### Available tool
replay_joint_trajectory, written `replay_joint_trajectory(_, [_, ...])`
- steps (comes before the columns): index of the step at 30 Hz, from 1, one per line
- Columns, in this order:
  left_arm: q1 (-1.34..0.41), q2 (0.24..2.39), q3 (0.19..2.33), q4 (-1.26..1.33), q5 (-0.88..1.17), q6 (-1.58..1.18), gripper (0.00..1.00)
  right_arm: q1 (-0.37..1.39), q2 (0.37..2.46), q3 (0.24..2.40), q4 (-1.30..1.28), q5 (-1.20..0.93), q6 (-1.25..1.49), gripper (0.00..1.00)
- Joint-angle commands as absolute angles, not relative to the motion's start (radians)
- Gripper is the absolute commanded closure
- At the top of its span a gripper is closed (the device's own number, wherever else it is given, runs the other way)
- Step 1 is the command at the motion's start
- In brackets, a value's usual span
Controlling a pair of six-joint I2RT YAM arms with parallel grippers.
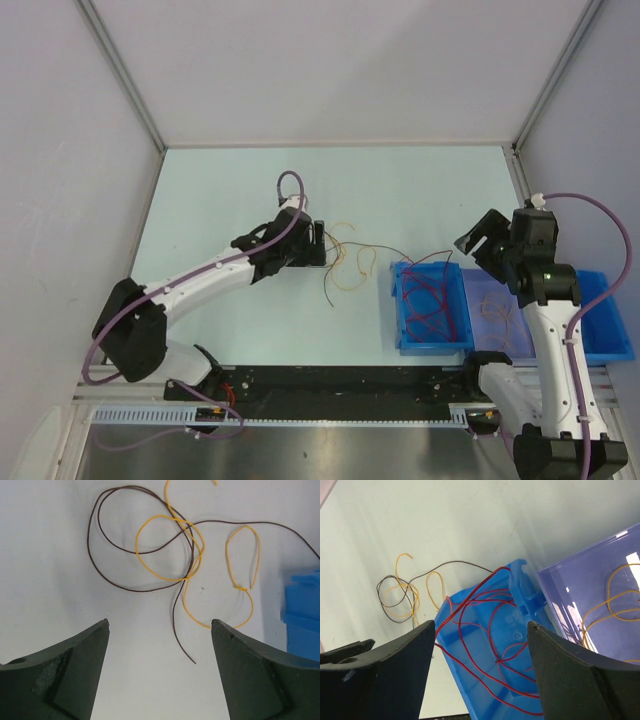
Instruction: Untangle the cables
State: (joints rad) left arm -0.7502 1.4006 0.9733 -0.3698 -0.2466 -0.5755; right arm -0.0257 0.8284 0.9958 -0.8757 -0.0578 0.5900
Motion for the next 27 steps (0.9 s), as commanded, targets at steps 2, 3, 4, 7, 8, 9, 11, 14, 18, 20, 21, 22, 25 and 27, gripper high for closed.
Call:
replay_joint_trajectory(2, [-0.704, 1.465, 0.953, -0.243, -0.117, -0.634, 0.14, -0.014, 0.845, 1.035, -0.824, -0.043, 0.568, 0.22])
replay_joint_trajectory(3, [-0.698, 1.488, 0.954, -0.235, -0.106, -0.634, 0.15, -0.014, 0.85, 1.035, -0.819, -0.043, 0.568, 0.22])
replay_joint_trajectory(4, [-0.695, 1.5, 0.954, -0.229, -0.086, -0.641, 0.17, -0.012, 0.854, 1.035, -0.819, -0.044, 0.568, 0.22])
replay_joint_trajectory(7, [-0.683, 1.537, 0.954, -0.198, -0.063, -0.65, 0.22, -0.011, 0.861, 1.035, -0.818, -0.044, 0.561, 0.22])
replay_joint_trajectory(8, [-0.683, 1.545, 0.954, -0.186, -0.058, -0.652, 0.23, -0.011, 0.864, 1.035, -0.818, -0.043, 0.561, 0.22])
replay_joint_trajectory(9, [-0.681, 1.555, 0.957, -0.187, -0.06, -0.655, 0.24, -0.011, 0.864, 1.035, -0.821, -0.038, 0.557, 0.22])
replay_joint_trajectory(11, [-0.681, 1.58, 0.96, -0.186, -0.058, -0.666, 0.25, -0.011, 0.865, 1.035, -0.821, -0.037, 0.552, 0.23])
replay_joint_trajectory(14, [-0.677, 1.609, 0.962, -0.172, -0.049, -0.68, 0.29, -0.009, 0.865, 1.035, -0.819, -0.032, 0.548, 0.23])
replay_joint_trajectory(18, [-0.676, 1.643, 0.972, -0.164, -0.055, -0.696, 0.32, -0.009, 0.87, 1.035, -0.815, -0.035, 0.542, 0.22])
replay_joint_trajectory(20, [-0.673, 1.657, 0.976, -0.153, -0.058, -0.699, 0.33, -0.009, 0.87, 1.035, -0.811, -0.037, 0.538, 0.22])
replay_joint_trajectory(21, [-0.673, 1.66, 0.98, -0.152, -0.064, -0.704, 0.34, -0.009, 0.871, 1.035, -0.81, -0.037, 0.537, 0.22])
replay_joint_trajectory(22, [-0.675, 1.664, 0.983, -0.155, -0.066, -0.706, 0.35, -0.009, 0.873, 1.035, -0.808, -0.037, 0.532, 0.22])
replay_joint_trajectory(25, [-0.673, 1.687, 0.996, -0.143, -0.068, -0.712, 0.38, -0.011, 0.874, 1.035, -0.808, -0.038, 0.526, 0.22])
replay_joint_trajectory(27, [-0.672, 1.7, 1.0, -0.135, -0.069, -0.715, 0.4, -0.009, 0.879, 1.035, -0.808, -0.037, 0.522, 0.22])
